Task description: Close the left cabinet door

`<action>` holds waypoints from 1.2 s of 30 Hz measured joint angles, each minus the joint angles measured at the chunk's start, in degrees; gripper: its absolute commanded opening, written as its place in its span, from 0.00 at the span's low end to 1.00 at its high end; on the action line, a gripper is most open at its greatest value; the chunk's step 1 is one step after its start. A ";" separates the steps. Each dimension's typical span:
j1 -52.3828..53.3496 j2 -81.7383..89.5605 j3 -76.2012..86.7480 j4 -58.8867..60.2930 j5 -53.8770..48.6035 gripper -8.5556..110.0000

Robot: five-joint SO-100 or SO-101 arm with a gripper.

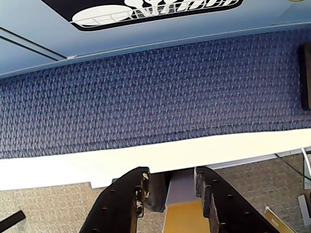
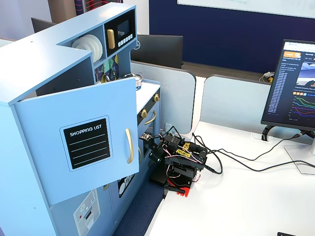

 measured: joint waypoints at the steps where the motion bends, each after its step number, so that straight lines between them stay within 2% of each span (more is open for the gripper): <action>1: 0.00 0.18 0.00 0.00 0.00 0.07; 17: -2.72 0.26 0.00 0.09 -2.99 0.07; 20: -9.76 0.00 0.00 -2.29 -1.58 0.07; 24: -22.41 -3.96 -1.49 -11.87 -1.14 0.07; 36: -60.03 -11.51 -23.91 -26.02 -1.41 0.07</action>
